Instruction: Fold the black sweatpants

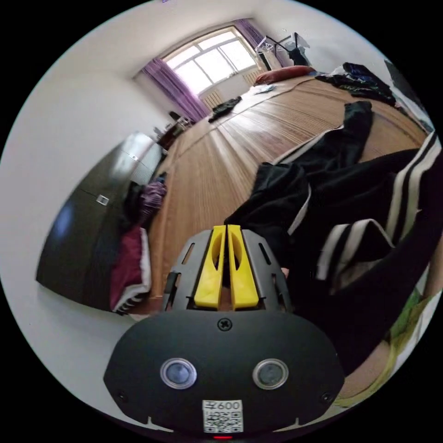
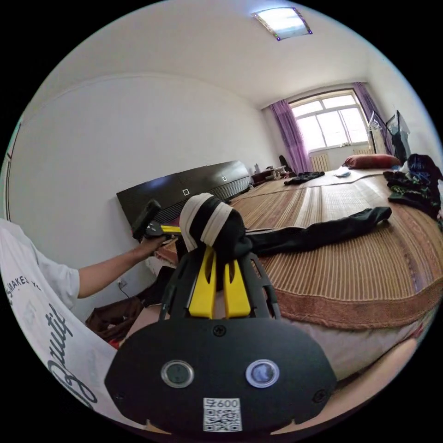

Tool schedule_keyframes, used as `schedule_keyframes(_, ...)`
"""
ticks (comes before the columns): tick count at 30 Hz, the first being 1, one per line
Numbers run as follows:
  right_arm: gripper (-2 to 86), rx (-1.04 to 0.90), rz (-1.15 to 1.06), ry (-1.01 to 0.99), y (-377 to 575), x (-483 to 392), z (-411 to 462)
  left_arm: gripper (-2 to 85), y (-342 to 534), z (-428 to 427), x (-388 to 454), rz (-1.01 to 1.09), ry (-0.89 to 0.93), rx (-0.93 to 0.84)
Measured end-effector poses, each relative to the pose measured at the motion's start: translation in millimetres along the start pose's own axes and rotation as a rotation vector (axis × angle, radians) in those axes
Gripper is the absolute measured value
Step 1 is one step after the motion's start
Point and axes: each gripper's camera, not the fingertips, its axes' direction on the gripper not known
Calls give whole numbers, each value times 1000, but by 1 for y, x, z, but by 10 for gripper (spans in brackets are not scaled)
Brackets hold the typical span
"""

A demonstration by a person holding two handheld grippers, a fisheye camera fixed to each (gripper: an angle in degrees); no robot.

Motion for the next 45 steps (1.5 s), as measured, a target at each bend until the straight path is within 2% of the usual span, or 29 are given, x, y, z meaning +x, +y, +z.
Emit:
schedule_keyframes(2, -8, -17, -73, 28, -14, -21, 1, 19, -32, -6, -70, -67, 101, -14)
schedule_keyframes(6, -8, -24, -71, 44, -23, -36, 6, 15, -68, -10, -175, -228, 152, 25)
schedule_keyframes(8, -8, -16, -62, 13, -25, -37, 8, 15, -59, 18, -281, -577, 390, 73)
schedule_keyframes(9, -8, -16, -56, 9, -26, -36, 9, 15, -48, 35, -307, -706, 470, 77)
schedule_keyframes(10, -8, -23, -36, 5, -28, -35, 12, 14, -22, 75, -346, -932, 619, 59)
schedule_keyframes(11, -8, -40, -12, 2, -30, -33, 17, 14, -7, 111, -364, -1036, 703, 11)
schedule_keyframes(12, -8, -50, -7, -2, -32, -32, 19, 15, -11, 124, -366, -1006, 714, -39)
schedule_keyframes(13, -8, -77, -13, -8, -34, -32, 25, 16, -30, 133, -360, -858, 650, -163)
schedule_keyframes(14, -8, -117, -29, 5, -36, -32, 31, 19, -51, 121, -344, -694, 507, -211)
schedule_keyframes(16, -8, -155, -51, 55, -37, -31, 40, 27, -60, 92, -327, -623, 363, -178)
schedule_keyframes(18, -8, -169, -52, 94, -41, -25, 43, 35, -51, 69, -332, -681, 362, -110)
schedule_keyframes(21, -8, -174, -14, 73, -52, -6, 42, 58, -33, 56, -352, -768, 432, -122)
schedule_keyframes(24, -8, -154, 56, 41, -61, 19, 36, 66, -20, 44, -365, -824, 303, -194)
schedule_keyframes(25, -8, -138, 73, 15, -63, 29, 33, 48, -9, 44, -365, -857, 199, -236)
schedule_keyframes(26, -7, -128, 92, -8, -65, 38, 29, 40, 8, 51, -365, -913, 184, -308)
schedule_keyframes(27, -7, -125, 102, -18, -67, 42, 28, 42, 15, 54, -364, -927, 225, -329)
schedule_keyframes(29, -7, -127, 125, -28, -72, 60, 21, 50, 24, 3, -351, -931, 292, -126)
schedule_keyframes(33, -1, -124, 172, -45, -76, 94, 13, 64, -10, -82, -312, -878, 368, 27)
schedule_keyframes(35, 15, -88, 253, -95, -78, 123, 4, 102, -67, -129, -276, -723, 578, 114)
schedule_keyframes(36, 22, -72, 265, -114, -78, 129, 1, 112, -84, -141, -264, -665, 623, 130)
schedule_keyframes(38, 51, -28, 318, -176, -78, 153, -13, 154, -154, -188, -199, -406, 730, 164)
schedule_keyframes(41, 66, -23, 337, -182, -79, 172, -29, 170, -218, -226, -112, -117, 779, 152)
schedule_keyframes(43, 73, -45, 328, -171, -80, 180, -37, 176, -245, -231, -68, -19, 784, 97)
schedule_keyframes(45, 82, -60, 311, -155, -82, 189, -46, 177, -264, -243, -36, 58, 708, 77)
